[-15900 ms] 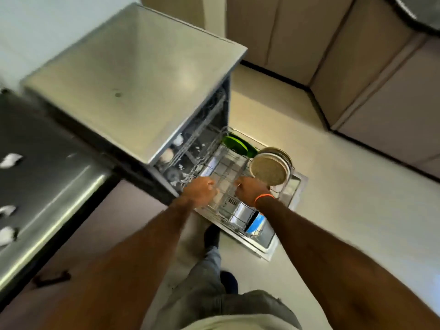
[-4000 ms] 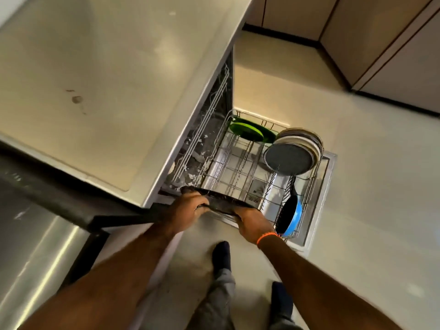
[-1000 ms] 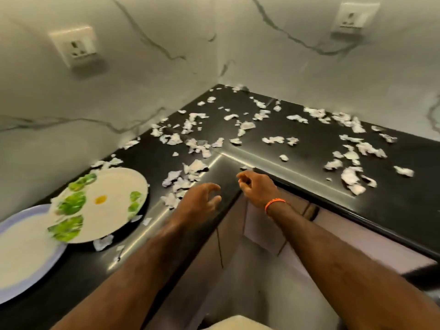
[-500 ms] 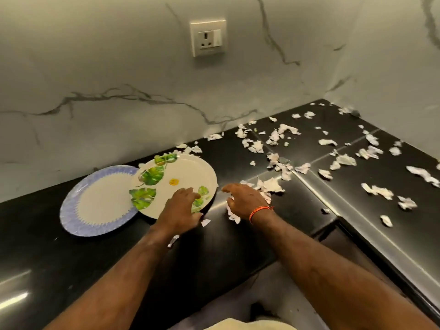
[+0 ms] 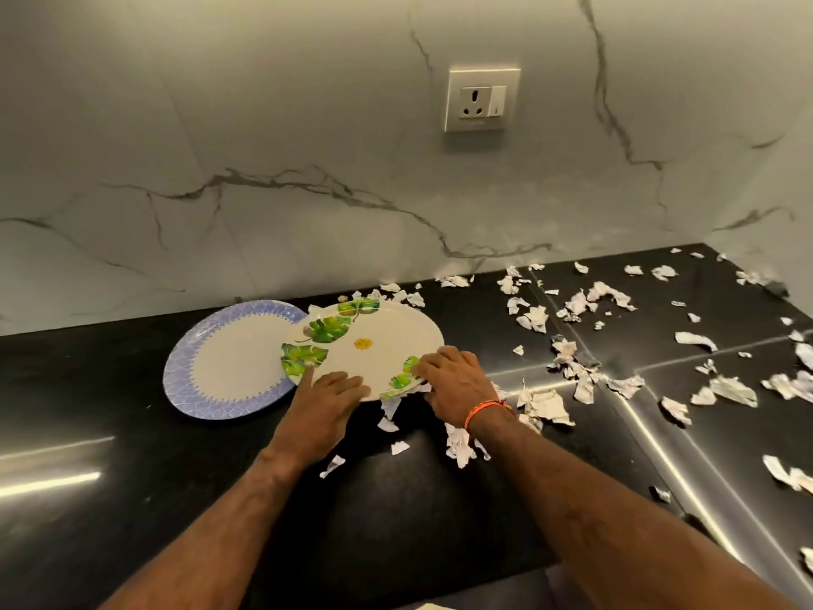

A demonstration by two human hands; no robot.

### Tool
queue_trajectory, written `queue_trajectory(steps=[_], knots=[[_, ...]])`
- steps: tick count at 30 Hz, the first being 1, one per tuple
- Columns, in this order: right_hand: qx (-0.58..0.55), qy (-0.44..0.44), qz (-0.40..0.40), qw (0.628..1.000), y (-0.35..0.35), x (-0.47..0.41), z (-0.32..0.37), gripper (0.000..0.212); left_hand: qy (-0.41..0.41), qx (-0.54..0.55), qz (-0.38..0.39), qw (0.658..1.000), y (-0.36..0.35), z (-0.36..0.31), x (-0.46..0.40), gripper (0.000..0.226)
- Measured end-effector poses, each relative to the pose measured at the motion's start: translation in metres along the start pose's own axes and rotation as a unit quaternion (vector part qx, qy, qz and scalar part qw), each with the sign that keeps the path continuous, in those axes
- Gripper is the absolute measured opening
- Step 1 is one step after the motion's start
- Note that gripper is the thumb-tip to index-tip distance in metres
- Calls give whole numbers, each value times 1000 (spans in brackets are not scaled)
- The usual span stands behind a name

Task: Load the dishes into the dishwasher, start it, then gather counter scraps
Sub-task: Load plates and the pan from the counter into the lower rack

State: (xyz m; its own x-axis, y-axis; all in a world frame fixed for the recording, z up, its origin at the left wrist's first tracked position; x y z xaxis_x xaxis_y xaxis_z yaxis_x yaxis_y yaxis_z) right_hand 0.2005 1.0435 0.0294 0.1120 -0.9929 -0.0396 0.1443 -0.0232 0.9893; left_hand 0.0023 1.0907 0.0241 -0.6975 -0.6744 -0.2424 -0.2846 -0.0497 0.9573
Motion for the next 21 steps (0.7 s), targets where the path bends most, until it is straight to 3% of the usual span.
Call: queue_trajectory(steps=[8,12,15,18,21], knots=[[-8,23,-112,993,37,-17,9,31,-41,100,-82,991,44,0,-17,33],[1,22,-146,989,42,-1,5,31,-13,74,-49,996,48,21,-24,58],[-13,-12,-160,987,42,19,-3,36,1,57,-32,998,46,38,-32,58],[-16,-56,-177,983,43,46,-10,37,-35,98,-23,994,44,34,-41,50],[-5,-108,-186,977,45,72,-14,42,-104,148,-13,983,40,9,-44,56]])
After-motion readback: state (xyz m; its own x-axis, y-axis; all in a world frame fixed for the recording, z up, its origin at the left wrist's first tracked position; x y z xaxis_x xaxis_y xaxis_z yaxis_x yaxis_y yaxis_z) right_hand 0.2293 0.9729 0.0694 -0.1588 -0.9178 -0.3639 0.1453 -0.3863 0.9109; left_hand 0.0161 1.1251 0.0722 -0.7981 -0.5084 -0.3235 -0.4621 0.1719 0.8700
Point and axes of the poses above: each hand's wrist, its own x-axis away from the middle knuckle, its own y-axis out of the back of the hand, z = x × y, the point moved 8 cm from there along -x, towards the middle knuckle, and after that the axes turned 5 degrees about y, right-handed, at the moved point
